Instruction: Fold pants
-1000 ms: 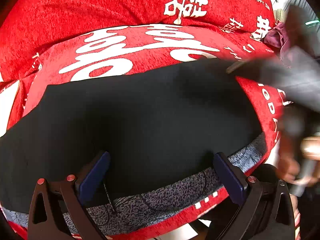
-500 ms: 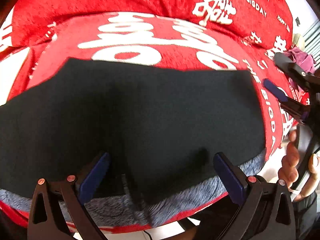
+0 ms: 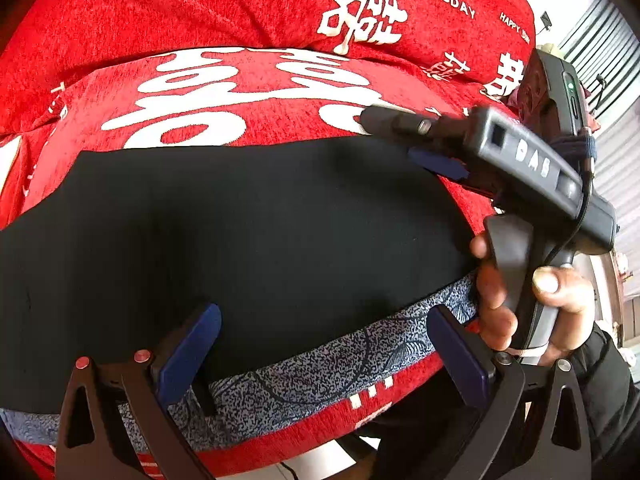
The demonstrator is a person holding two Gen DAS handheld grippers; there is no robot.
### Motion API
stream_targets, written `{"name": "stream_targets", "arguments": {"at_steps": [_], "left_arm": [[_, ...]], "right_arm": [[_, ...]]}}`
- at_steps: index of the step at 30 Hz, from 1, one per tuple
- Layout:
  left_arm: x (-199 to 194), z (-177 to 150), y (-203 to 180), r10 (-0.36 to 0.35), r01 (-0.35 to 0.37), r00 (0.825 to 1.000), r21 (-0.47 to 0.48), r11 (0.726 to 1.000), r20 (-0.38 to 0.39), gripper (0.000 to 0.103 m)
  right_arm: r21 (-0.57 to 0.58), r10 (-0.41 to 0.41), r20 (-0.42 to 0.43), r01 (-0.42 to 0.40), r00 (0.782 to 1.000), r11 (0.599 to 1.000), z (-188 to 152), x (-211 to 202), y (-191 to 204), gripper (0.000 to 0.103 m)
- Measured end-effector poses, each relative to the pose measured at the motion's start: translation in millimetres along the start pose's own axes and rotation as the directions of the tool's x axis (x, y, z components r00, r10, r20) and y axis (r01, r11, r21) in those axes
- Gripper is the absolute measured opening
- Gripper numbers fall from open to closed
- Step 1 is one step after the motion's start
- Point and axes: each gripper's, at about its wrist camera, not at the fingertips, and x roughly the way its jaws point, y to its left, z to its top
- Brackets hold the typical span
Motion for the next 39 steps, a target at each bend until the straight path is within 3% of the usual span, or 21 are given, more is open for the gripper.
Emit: {"name": "stream_targets", "arguments": {"at_steps": [3, 5, 7, 10, 14, 16, 18, 19, 21, 22, 24, 26, 27, 29, 33, 35, 36, 37, 38, 39], "left_arm": [[6, 0, -5, 0.017, -0.017, 1.0, 0.016, 1.0, 0.004, 0.103], [3, -2, -5, 0.023, -0.023, 1.0, 0.028, 0.999, 0.002, 0.103], [-1, -1, -3, 0.004, -0.004, 1.0, 0.022, 1.0, -0.001, 0.103], [-6, -3, 5, -0.03, 0.03, 1.0, -0.003, 1.0, 0.003, 0.103], [-5, -4, 3, -0.011, 0.011, 1.0, 0.008, 1.0, 0.008, 0.103], [-6, -11, -11, 0.065, -0.065, 0.998, 0.095, 0.993, 0.005, 0.103], [-17, -20, -18, 0.046, -0.049, 0.999, 0.121, 0.992, 0.023, 0.103], [-22, -24, -18, 0.021, -0.023, 1.0, 0.127, 0.992, 0.02, 0.103], [-29, -30, -15, 0.046, -0.05, 0.998, 0.142, 0.989, 0.036, 0.103], [-31, -31, -11, 0.072, -0.077, 0.997, 0.139, 0.987, 0.042, 0.103], [-32, -33, 5, 0.092, -0.095, 0.995, 0.091, 0.991, 0.03, 0.103], [-35, -33, 27, 0.088, -0.088, 0.996, 0.005, 0.996, 0.01, 0.103], [-39, -34, 37, 0.09, -0.089, 0.996, -0.029, 0.996, 0.013, 0.103], [-48, -37, 55, 0.113, -0.109, 0.993, -0.082, 0.991, 0.035, 0.103], [-61, -46, 101, 0.138, -0.119, 0.988, -0.227, 0.967, 0.071, 0.103], [-58, -51, 133, 0.155, -0.134, 0.987, -0.326, 0.936, 0.038, 0.103], [-57, -53, 145, 0.148, -0.13, 0.989, -0.361, 0.924, 0.025, 0.103], [-58, -55, 152, 0.133, -0.112, 0.991, -0.38, 0.918, 0.029, 0.103], [-64, -58, 158, 0.119, -0.091, 0.992, -0.391, 0.916, 0.047, 0.103], [-71, -60, 161, 0.13, -0.097, 0.99, -0.393, 0.914, 0.059, 0.103]], "right_arm": [[-0.09, -0.069, -0.009, 0.068, 0.998, 0.994, -6, 11, 10, 0.103], [-0.196, -0.166, -0.023, 0.159, 0.986, 0.968, -12, 19, 24, 0.103], [-0.249, -0.214, -0.047, 0.197, 0.976, 0.948, -10, 17, 35, 0.103], [-0.206, -0.178, -0.032, 0.168, 0.984, 0.964, -12, -9, 35, 0.103], [-0.17, -0.273, -0.044, 0.262, 0.961, 0.95, -43, -26, 26, 0.103], [-0.215, -0.346, -0.086, 0.322, 0.934, 0.922, -64, -19, 27, 0.103], [-0.184, -0.395, -0.114, 0.372, 0.911, 0.91, -75, -24, 21, 0.103], [-0.177, -0.399, -0.1, 0.378, 0.911, 0.909, -75, -29, 21, 0.103], [-0.167, -0.469, -0.024, 0.459, 0.883, 0.873, -74, -47, 25, 0.103], [-0.159, -0.506, 0.01, 0.501, 0.863, 0.851, -72, -56, 28, 0.103], [-0.156, -0.529, 0.03, 0.526, 0.848, 0.836, -73, -60, 31, 0.103], [-0.243, -0.602, -0.039, 0.577, 0.798, 0.78, -79, -37, 33, 0.103], [-0.262, -0.615, -0.037, 0.587, 0.787, 0.766, -80, -32, 35, 0.103], [-0.245, -0.61, -0.013, 0.589, 0.792, 0.77, -72, -36, 47, 0.103], [-0.262, -0.516, 0.103, 0.523, 0.851, 0.811, -66, -48, 84, 0.103], [-0.274, -0.452, 0.031, 0.443, 0.892, 0.854, -70, -26, 96, 0.103], [-0.293, -0.436, -0.067, 0.4, 0.898, 0.869, -76, -1, 96, 0.103], [-0.32, -0.472, -0.109, 0.418, 0.875, 0.85, -81, 16, 95, 0.103], [-0.378, -0.534, -0.041, 0.481, 0.845, 0.791, -87, 26, 104, 0.103], [-0.391, -0.536, 0.01, 0.497, 0.844, 0.775, -87, 24, 115, 0.103]]}}
